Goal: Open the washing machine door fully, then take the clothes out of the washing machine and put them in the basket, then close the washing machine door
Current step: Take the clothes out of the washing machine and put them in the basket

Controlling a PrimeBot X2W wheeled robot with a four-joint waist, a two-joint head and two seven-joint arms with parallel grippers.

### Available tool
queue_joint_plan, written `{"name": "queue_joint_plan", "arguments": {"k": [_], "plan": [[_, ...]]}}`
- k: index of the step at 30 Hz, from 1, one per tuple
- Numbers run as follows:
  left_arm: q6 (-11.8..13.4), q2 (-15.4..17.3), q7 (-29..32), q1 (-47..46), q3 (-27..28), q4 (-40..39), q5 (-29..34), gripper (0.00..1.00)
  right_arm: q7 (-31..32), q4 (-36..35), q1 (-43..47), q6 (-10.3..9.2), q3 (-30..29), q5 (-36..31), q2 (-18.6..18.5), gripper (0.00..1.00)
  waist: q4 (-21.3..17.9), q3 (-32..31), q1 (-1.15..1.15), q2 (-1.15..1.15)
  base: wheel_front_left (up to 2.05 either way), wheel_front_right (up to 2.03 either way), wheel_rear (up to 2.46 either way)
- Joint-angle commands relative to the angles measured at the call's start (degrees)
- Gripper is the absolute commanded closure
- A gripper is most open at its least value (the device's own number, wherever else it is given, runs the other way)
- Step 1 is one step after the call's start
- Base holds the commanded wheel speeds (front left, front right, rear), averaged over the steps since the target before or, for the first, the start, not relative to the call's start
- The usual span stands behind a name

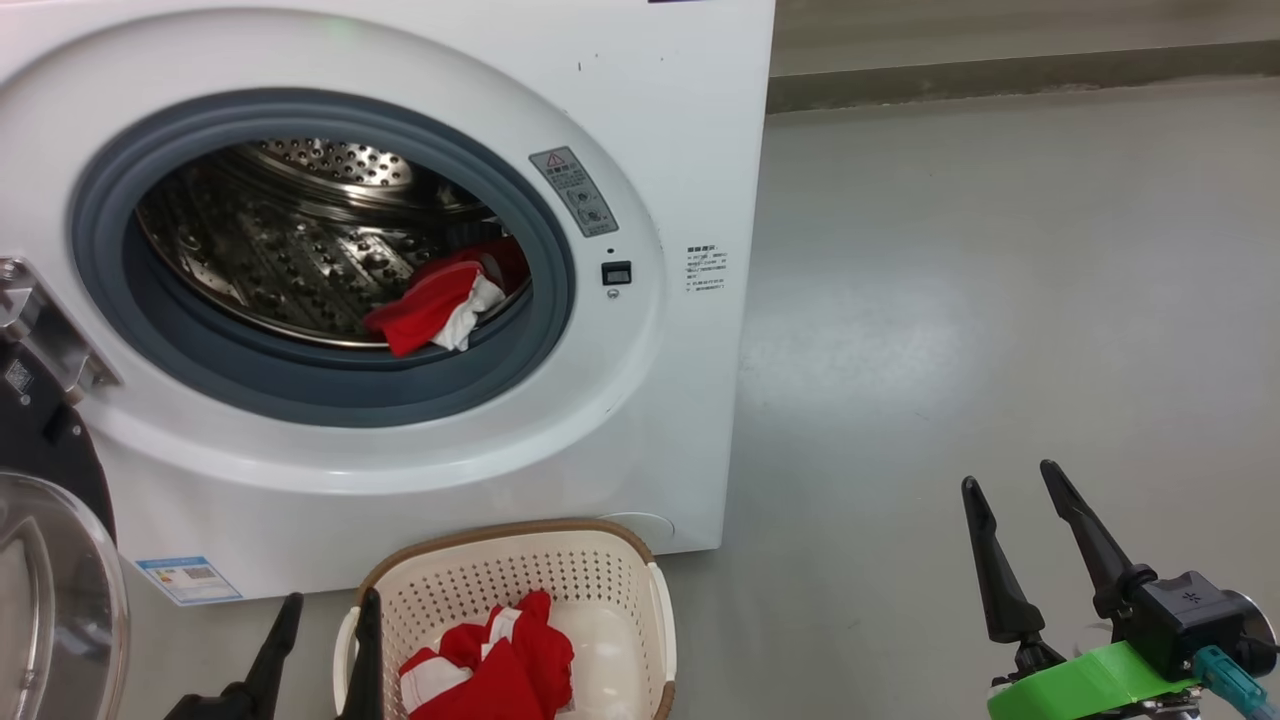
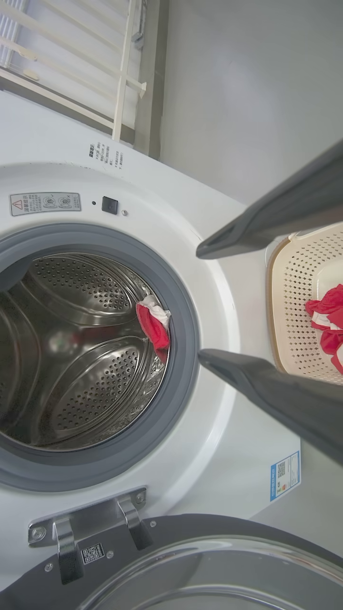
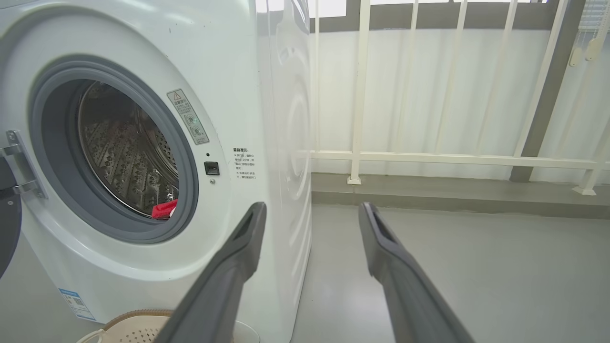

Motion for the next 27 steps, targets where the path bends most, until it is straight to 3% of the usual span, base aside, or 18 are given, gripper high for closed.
{"name": "queue_joint_plan", "arguments": {"k": [1, 16, 27], "plan": [[-0.16, 0.9, -0.47, -1.95, 1.71, -0.97, -0.32, 0.0, -0.36, -1.58, -1.0, 0.37, 1.47, -0.42, -0.48, 0.0, 0.16, -0.01, 0.0, 0.0, 0.0, 0.0, 0.0], [-0.66, -0.01, -1.31, -5.1, 1.7, -0.32, -2.04, 0.0, -0.36, -2.82, -2.17, 0.37, 1.56, -1.05, -0.48, 0.0, 1.08, 3.17, 0.0, 0.0, 0.0, 0.0, 0.0], [-0.71, 0.13, -1.32, -12.93, 1.54, 1.54, -2.56, 0.0, -0.36, -3.64, -4.86, 0.37, 2.99, -1.23, -0.48, 0.0, 1.32, 8.11, 0.0, 0.0, 0.0, 0.0, 0.0]]}}
